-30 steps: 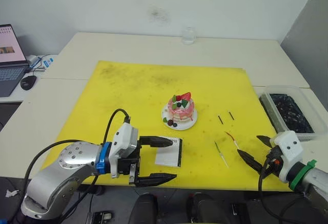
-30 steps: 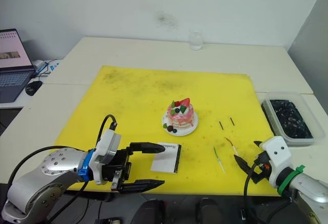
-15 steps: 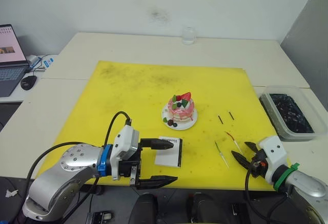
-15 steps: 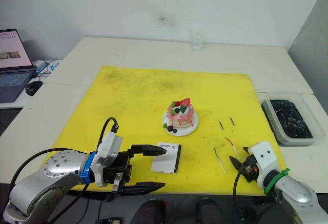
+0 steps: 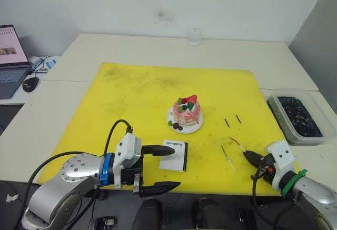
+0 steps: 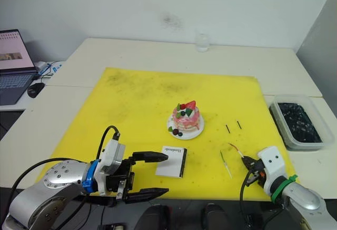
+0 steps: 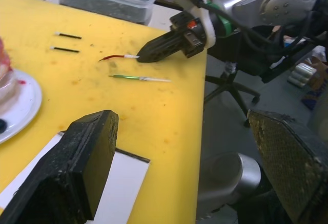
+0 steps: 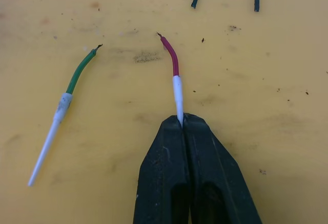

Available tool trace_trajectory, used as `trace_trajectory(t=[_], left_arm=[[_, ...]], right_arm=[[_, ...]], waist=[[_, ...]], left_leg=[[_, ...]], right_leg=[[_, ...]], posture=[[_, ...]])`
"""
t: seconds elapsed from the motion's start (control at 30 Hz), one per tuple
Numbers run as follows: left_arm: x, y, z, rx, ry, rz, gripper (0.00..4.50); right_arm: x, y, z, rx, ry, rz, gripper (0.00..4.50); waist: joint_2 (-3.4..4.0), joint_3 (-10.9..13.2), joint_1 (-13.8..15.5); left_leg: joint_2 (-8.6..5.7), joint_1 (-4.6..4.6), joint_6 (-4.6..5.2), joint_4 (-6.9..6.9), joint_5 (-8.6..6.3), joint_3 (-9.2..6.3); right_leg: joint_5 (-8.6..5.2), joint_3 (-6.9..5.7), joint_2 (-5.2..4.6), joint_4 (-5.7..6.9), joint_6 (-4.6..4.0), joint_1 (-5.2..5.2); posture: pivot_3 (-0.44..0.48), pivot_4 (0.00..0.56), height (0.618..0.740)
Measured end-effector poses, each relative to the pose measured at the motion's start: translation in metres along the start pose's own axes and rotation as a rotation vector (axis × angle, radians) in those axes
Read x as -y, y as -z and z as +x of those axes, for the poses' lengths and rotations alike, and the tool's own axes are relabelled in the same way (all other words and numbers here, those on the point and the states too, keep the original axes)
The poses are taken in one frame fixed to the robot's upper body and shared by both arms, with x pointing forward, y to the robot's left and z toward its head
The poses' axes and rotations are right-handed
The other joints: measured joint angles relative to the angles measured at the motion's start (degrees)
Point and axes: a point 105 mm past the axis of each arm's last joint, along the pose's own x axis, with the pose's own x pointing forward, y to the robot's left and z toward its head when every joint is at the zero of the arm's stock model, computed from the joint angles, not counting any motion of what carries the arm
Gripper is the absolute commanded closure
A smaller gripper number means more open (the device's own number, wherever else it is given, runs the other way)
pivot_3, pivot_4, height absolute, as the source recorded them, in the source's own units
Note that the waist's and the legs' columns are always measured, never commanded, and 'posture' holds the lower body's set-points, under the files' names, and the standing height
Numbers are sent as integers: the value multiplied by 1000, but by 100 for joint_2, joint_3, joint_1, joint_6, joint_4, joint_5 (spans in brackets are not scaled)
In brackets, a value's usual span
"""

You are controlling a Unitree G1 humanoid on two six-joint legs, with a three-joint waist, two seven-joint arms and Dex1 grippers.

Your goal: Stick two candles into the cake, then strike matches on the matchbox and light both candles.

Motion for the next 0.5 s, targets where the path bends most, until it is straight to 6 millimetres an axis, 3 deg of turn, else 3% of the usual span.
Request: trace_trajectory(t=[0.1,0.2,0.3,0.5], left_arm=[[-8,4,2,-23,-21,-82,0],[-17,-3,10,33,-24,-192,0],[-27,-15,18,94,-24,-275,0],[-33,-56,32,275,58,-425,0]], right_arm=[[4,-7,-4,20,4,33,4474],[6,-34,-8,114,-27,63,4474],[-8,-70,-10,246,-149,118,4474],[-42,-117,-15,361,-412,242,4474]], waist=[[1,1,6],[1,1,2],[-1,2,-6],[-4,4,-12]], left_leg=[[-2,-1,0,0,0,-1],[-1,-1,1,1,0,0],[1,0,1,1,1,-10],[-5,-7,1,0,0,-9]], right_leg=[[1,0,0,0,1,0],[6,0,2,1,10,2],[23,-4,12,1,40,6],[24,-1,24,-2,43,5]], posture=[[0,150,740],[0,150,740],[0,150,740],[0,150,740]])
